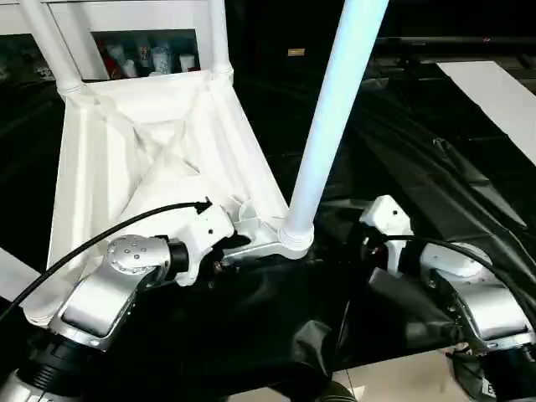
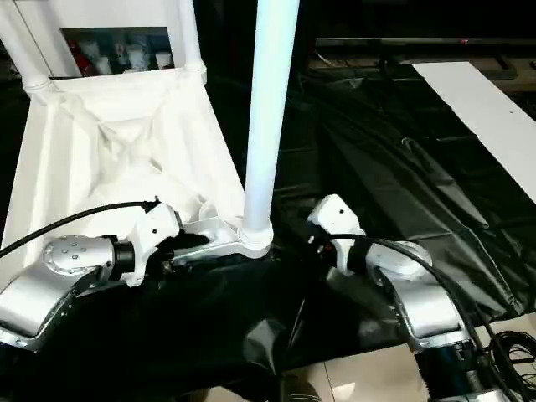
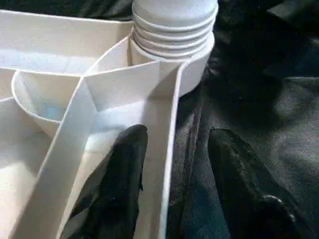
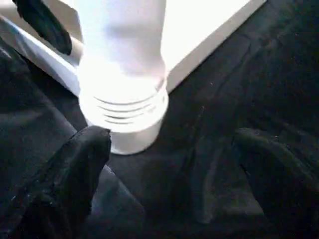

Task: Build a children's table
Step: Rotate table base, then rotate leg to tighten

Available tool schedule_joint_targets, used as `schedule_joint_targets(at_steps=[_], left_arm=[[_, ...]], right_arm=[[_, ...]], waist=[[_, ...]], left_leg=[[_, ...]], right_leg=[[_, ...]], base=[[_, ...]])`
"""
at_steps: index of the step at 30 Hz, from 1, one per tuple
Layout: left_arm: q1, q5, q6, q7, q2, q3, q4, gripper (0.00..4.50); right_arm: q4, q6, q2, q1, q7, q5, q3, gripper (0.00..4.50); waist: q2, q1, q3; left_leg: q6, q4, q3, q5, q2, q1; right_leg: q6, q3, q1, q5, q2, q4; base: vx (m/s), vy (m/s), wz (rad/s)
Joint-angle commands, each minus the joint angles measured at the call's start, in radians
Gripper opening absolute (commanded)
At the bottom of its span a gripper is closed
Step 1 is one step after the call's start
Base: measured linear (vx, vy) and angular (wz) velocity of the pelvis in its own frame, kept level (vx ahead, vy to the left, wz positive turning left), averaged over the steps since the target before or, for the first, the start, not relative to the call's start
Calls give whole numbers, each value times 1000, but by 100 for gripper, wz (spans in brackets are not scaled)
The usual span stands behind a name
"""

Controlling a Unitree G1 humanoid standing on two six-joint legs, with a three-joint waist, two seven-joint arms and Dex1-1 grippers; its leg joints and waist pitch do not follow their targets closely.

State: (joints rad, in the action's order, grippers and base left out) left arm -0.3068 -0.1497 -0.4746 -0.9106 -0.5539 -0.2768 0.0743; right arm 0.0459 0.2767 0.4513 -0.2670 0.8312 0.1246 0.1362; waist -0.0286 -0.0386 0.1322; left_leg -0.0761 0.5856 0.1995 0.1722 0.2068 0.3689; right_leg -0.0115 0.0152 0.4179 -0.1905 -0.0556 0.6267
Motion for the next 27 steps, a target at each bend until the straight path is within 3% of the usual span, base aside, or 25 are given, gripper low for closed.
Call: schedule_joint_targets(at_steps=[1,6,7,10,19,21,24,25,27], left_arm=[[-3,11,-6,-13,-15,-17,9,195],[-8,20,-20,-42,-49,-33,5,155],[-5,24,-21,-42,-56,-33,4,151],[8,28,-25,-35,-63,-24,4,119],[-11,25,12,-53,-49,-35,-28,29],[-12,20,28,-61,-41,-38,-37,13],[-9,27,75,-83,-36,-58,-42,2],[-10,27,80,-87,-32,-64,-42,2],[-15,30,95,-93,-24,-74,-45,2]], right_arm=[[-19,13,4,10,2,16,-1,442],[-13,5,6,10,10,15,3,442],[-12,5,5,9,12,17,4,442],[-9,5,1,6,13,18,4,442],[-20,-18,-3,17,57,51,7,442],[-16,-32,-9,16,93,74,14,442],[0,-49,-16,9,117,87,22,442],[10,-51,-19,3,113,83,25,442],[28,-52,-26,-9,104,77,29,442]], waist=[[10,-4,-87],[13,-4,-90],[4,-4,-93],[17,-5,-89],[7,-4,-89],[10,-5,-90],[10,-6,-89],[2,-6,-86],[2,-4,-83]], left_leg=[[28,-56,-10,178,15,-13],[28,-54,-11,169,13,-12],[30,-54,-10,166,13,-11],[28,-55,-12,172,13,-11],[34,-55,-11,167,13,-10],[39,-54,-12,167,13,-10],[43,-56,-12,177,15,-11],[44,-55,-12,174,14,-9],[40,-57,-11,181,14,-10]], right_leg=[[-220,-37,-52,-159,-51,-76],[-219,-37,-53,-148,-51,-73],[-219,-36,-55,-148,-50,-73],[-214,-36,-52,-166,-52,-74],[-211,-36,-52,-157,-51,-73],[-213,-36,-52,-157,-52,-73],[-210,-35,-50,-179,-54,-76],[-207,-36,-49,-182,-53,-75],[-200,-36,-48,-214,-54,-79]], base=[[0,0,0],[0,0,0],[0,0,0],[0,0,0],[0,0,0],[0,0,0],[0,0,0],[0,0,0],[0,0,0]])
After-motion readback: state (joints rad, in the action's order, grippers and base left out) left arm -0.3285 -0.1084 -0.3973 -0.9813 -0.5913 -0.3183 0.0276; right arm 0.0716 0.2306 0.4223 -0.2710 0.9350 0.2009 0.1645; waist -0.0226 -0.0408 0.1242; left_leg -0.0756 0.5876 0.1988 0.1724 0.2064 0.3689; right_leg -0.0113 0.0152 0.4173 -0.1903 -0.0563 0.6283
